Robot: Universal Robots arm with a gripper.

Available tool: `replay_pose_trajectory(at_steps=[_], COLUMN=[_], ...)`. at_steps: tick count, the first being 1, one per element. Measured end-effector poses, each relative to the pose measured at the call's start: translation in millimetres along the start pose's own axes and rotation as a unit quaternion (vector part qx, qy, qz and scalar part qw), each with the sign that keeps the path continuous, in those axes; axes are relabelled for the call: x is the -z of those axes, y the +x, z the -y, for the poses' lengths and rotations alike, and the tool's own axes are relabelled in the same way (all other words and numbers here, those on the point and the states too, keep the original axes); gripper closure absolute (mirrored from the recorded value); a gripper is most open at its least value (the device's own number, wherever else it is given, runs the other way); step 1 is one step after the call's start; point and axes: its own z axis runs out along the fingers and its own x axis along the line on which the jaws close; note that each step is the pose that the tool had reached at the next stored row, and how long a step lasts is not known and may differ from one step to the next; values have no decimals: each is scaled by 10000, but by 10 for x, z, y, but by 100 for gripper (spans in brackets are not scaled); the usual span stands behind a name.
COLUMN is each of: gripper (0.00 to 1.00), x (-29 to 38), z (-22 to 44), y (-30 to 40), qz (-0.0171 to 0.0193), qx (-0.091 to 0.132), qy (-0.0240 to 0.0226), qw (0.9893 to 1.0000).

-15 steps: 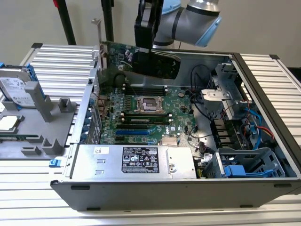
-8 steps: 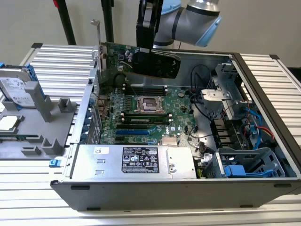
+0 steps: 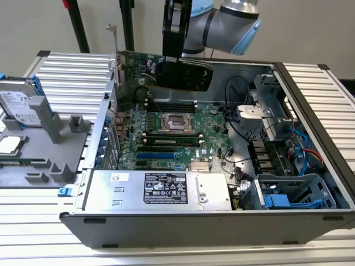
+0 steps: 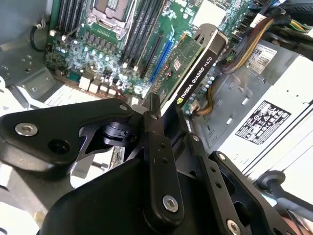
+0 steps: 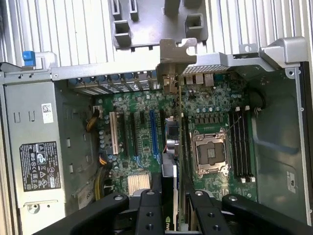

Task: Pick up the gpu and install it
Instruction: 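Insert the gpu into the slot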

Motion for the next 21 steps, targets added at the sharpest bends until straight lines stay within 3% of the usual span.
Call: replay_pose_trajectory(at_steps=[8,16,21], gripper=[100,100,100], x=[0,0,-4], z=[1,1,1], y=[0,0,-1], qz=[-10,-11,-9], qx=[216,235,259], qy=[-2,-2,34], qw=[9998,9997,9997])
